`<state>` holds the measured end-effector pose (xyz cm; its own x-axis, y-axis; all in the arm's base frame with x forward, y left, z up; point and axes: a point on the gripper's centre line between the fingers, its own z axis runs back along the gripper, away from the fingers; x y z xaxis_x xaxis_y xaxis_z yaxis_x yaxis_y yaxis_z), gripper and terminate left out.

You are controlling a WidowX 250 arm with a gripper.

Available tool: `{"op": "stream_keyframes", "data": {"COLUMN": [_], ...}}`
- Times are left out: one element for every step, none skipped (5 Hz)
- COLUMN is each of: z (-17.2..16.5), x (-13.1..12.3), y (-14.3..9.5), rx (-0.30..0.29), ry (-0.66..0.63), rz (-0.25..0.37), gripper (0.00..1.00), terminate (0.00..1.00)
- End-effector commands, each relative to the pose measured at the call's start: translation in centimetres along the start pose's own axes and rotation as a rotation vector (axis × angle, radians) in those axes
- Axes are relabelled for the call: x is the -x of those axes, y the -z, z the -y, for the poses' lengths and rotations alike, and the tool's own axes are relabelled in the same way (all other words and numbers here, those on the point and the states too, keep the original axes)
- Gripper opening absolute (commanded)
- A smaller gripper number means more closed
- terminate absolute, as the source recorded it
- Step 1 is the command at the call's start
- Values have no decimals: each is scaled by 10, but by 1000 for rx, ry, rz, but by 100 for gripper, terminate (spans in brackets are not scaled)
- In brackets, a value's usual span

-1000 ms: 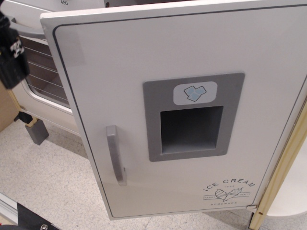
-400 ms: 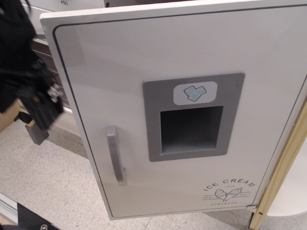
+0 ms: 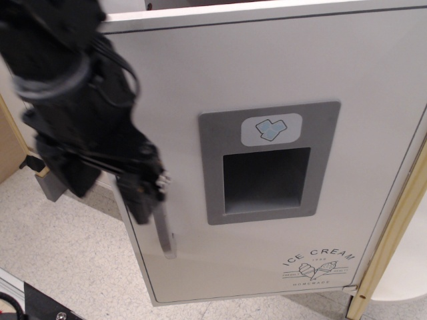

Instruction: Close fridge

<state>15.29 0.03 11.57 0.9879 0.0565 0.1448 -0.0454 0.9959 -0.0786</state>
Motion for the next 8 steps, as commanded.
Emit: {"op": "stream_keyframes", "data": {"z": [5, 2, -2, -9, -20, -31, -37, -40], "x": [-44, -54, -64, -74, -90, -102, -116, -130], "y": [2, 4, 7, 5, 3, 3, 4, 8], "rx": [10, 28, 26, 25, -11, -42, -55, -62], "ry": [-78, -75, -108, -132, -181, -219, -243, -257], "rz": [67, 105, 181, 269, 365, 391, 395, 394], "gripper": [100, 100, 100, 100, 100, 100, 100, 100], "terminate": [0, 0, 0, 0, 0, 0, 0, 0]}}
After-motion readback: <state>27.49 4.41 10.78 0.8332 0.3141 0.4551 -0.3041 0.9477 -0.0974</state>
